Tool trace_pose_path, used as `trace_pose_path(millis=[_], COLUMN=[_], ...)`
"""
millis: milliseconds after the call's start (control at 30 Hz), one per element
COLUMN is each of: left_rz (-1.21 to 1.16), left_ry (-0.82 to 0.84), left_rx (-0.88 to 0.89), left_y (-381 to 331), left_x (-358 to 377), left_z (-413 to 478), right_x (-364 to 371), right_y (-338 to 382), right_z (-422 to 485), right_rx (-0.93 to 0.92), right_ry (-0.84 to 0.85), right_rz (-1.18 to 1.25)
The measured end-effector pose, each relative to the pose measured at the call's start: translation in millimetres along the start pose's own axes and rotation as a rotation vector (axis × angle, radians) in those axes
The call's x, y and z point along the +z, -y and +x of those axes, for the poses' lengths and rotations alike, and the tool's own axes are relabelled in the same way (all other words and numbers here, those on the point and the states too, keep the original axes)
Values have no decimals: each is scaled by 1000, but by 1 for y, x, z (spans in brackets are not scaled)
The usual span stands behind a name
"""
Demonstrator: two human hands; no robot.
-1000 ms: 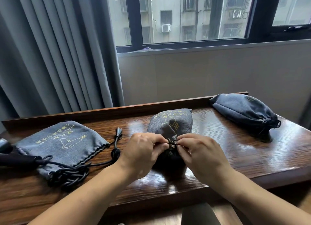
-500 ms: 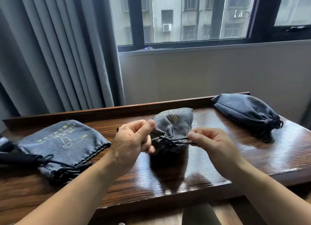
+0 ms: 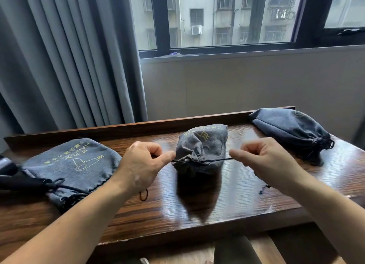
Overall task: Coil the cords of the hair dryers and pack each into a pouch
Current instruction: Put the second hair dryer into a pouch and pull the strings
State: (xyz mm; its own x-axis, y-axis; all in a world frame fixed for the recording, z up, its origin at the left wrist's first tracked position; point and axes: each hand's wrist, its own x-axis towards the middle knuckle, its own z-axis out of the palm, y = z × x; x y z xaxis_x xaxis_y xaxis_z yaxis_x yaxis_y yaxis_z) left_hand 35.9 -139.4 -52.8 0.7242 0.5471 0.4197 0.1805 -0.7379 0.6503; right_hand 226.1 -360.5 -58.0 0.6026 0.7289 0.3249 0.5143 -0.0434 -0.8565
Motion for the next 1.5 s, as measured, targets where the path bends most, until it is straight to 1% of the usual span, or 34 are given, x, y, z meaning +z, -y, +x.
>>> trace_pose_path(millis=[100,167,267,333,400,433,467,500,533,567,600,633,667,733,800,833,900,933,967,1000,1067,1167,1233,1333,1400,1433,1500], left_rz=[113,127,173,261,352,365,347,296,206,86,-27,-111,-179,-322,-561,-711,-945,-1012,-1048,-1054,-981,-778,-664,-293,-61,-1,40], left_ry=[-30,-23,-18,75,218,310,420,543,668,771,838,870,877,849,772,693,465,365,285,231,207,238,241,316,340,333,314], left_rx=[42,35,-67,-157,-194,-197,-203,-215,-234,-253,-257,-238,-217,-210,-227,-251,-320,-349,-366,-363,-295,-94,65,255,293,296,316], left_y=[21,30,36,40,37,35,33,30,27,22,18,13,8,-1,-7,-8,-12,-15,-19,-22,-23,-19,-14,-11,-7,-6,-6], left_x=[-1,3,6,1,-5,-7,-9,-10,-11,-10,-9,-7,-3,7,18,22,30,34,37,41,49,55,56,51,48,47,47], left_z=[-1,-1,4,6,5,4,3,2,0,-2,-5,-7,-10,-18,-22,-23,-24,-23,-21,-20,-17,-15,-14,-9,-5,-5,-7], right_x=[-11,-14,-14,-17,-23,-26,-28,-27,-23,-17,-8,2,13,32,45,49,57,60,63,64,64,61,58,55,55,56,57], right_y=[-18,-28,-30,-25,-19,-19,-19,-20,-24,-30,-34,-34,-34,-27,-20,-16,-10,-9,-9,-9,-10,-10,-8,-5,-5,-4,-2], right_z=[-1,0,4,5,5,6,8,10,13,16,18,19,19,22,29,32,32,31,29,26,24,26,26,22,18,16,11], right_rx=[58,89,82,80,113,98,50,-17,-76,-115,-123,-125,-115,-59,31,55,10,-34,-76,-109,-135,-128,-139,-173,-204,-223,-264], right_ry=[-5,-28,-56,34,184,227,236,217,173,93,-5,-115,-214,-351,-392,-366,-234,-143,-42,66,233,327,339,339,303,281,231], right_rz=[-84,-99,-107,-34,138,141,33,-169,-428,-672,-818,-864,-848,-732,-556,-408,-22,140,244,294,308,202,65,-99,-199,-261,-393])
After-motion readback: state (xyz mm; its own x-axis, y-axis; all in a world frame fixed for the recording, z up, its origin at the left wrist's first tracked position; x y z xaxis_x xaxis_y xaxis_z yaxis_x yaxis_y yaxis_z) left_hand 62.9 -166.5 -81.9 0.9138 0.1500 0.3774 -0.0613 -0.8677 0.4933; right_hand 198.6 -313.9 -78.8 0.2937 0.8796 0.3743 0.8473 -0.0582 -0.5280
